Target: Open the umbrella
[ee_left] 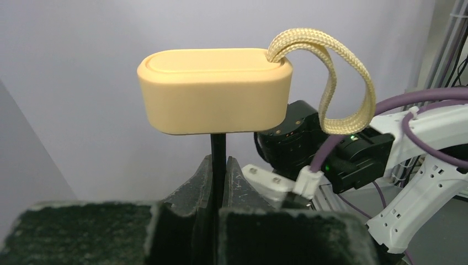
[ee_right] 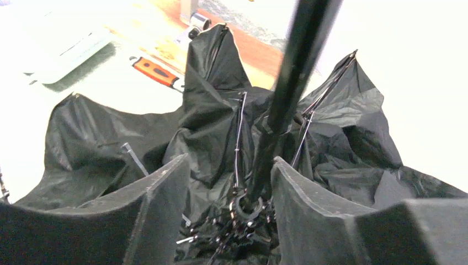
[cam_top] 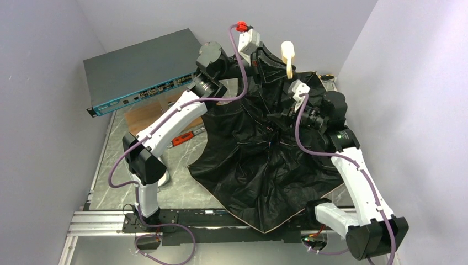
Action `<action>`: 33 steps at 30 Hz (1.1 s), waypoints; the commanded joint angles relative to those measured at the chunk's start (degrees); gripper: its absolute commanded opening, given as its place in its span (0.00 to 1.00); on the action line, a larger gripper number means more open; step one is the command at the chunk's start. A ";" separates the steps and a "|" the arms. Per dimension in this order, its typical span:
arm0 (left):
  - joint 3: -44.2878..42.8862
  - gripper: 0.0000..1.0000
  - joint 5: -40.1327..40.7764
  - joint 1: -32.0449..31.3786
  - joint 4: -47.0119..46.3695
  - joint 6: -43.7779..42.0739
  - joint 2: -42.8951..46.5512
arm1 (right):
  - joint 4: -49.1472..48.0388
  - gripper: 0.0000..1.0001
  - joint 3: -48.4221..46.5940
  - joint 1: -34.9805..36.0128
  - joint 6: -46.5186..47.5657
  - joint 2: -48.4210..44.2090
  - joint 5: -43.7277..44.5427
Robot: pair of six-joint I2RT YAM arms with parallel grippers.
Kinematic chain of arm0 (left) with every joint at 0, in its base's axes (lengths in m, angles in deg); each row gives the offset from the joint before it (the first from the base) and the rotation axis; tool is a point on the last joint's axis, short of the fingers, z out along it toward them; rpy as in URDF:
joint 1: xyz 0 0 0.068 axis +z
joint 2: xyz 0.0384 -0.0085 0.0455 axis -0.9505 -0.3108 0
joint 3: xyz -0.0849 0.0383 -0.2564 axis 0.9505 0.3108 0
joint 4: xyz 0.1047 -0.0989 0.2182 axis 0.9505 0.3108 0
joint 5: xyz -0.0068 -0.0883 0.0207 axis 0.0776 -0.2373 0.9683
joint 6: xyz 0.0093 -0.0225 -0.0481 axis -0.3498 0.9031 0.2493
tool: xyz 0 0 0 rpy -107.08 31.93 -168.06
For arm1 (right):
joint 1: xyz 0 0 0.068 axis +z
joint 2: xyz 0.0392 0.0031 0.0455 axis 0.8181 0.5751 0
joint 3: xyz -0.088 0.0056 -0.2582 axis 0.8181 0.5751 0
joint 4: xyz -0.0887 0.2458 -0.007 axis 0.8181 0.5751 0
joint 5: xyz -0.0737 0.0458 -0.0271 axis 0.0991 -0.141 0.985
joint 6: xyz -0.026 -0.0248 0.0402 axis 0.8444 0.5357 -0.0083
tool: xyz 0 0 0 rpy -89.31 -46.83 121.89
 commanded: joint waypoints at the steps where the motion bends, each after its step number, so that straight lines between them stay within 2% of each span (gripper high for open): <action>1: -1.67 0.00 1.47 -0.21 -6.25 1.15 4.80 | -8.93 0.54 1.74 0.74 -3.58 2.15 4.27; 7: -2.24 0.00 2.79 -0.17 -6.95 2.31 6.04 | -8.90 0.30 8.10 0.79 2.21 1.88 5.48; 12: -4.08 0.00 3.55 -0.21 -7.15 2.36 6.58 | -7.86 0.17 12.72 0.68 4.88 2.05 5.72; 20: -8.47 0.00 3.33 -0.16 -8.90 5.27 5.81 | -7.43 0.18 17.10 0.72 9.57 6.23 6.58; 26: -8.04 0.00 2.28 -0.19 -10.39 6.36 6.34 | -9.44 0.22 16.58 0.57 10.20 11.59 7.40; 33: -5.11 0.00 2.34 -0.17 -12.17 5.80 9.31 | -9.20 0.22 16.71 -0.47 13.52 14.85 8.14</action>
